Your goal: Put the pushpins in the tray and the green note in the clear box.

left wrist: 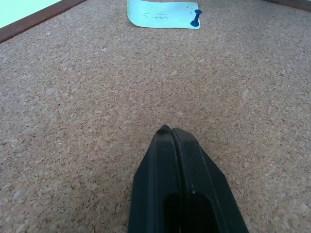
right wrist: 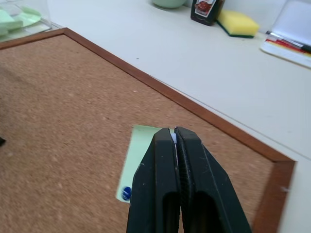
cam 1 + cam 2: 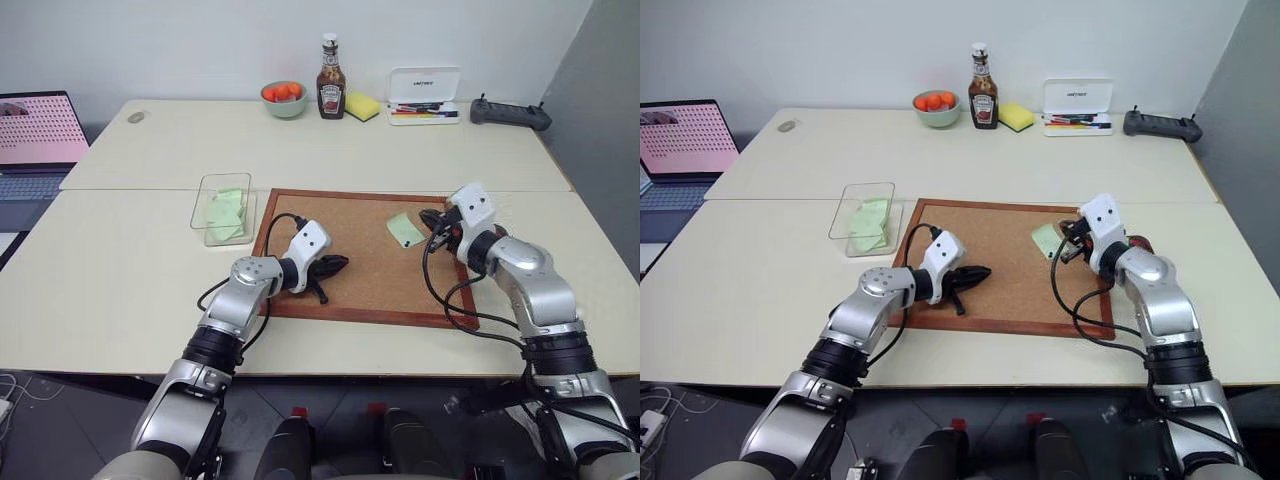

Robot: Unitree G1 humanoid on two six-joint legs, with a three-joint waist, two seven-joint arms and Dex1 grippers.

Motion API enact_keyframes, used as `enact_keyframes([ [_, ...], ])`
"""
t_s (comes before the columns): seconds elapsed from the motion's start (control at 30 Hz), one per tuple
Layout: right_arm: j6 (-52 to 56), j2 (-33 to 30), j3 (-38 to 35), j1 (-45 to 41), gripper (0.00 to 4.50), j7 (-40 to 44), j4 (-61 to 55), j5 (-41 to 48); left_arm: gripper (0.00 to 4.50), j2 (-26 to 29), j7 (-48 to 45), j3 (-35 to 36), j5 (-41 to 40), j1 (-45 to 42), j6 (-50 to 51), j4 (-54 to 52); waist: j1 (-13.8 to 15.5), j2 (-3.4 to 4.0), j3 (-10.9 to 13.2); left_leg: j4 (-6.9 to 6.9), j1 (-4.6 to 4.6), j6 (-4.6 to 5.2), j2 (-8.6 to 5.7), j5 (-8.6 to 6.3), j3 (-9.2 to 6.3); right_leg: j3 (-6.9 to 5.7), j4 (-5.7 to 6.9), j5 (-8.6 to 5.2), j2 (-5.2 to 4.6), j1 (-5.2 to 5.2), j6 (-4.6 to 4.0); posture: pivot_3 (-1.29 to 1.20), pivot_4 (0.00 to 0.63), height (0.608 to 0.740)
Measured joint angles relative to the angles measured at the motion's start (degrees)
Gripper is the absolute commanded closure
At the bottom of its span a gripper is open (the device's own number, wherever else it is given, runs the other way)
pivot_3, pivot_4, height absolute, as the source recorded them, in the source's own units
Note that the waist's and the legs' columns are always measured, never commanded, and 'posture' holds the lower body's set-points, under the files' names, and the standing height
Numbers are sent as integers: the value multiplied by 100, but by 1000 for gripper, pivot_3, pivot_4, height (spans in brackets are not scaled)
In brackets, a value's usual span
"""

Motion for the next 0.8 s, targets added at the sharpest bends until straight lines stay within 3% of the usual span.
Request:
enact_keyframes([
  [0.23, -150, -1160, -63, 655, 4489, 15, 145, -611, 4500, -17, 25, -7, 28, 10, -21, 6, 6, 5, -5, 0, -1, 1, -1, 0, 4, 3, -8, 3, 0, 2, 5, 0, 150, 740],
  [0.4, -368, -1414, 114, 857, 4489, -45, 428, -1111, 4500, -33, 31, -6, 95, 4, -53, 24, 2, 7, -8, 0, 1, 1, 0, 0, 8, 6, -9, 6, 0, 4, 10, 0, 150, 740],
  [0.8, -579, -1354, 219, 748, 2120, -228, 861, -1360, 4500, -78, 23, -8, 119, 3, -120, 57, 22, 7, -9, 1, -4, 2, -3, 1, 6, 5, -20, 10, -2, 7, 17, 0, 150, 740],
])
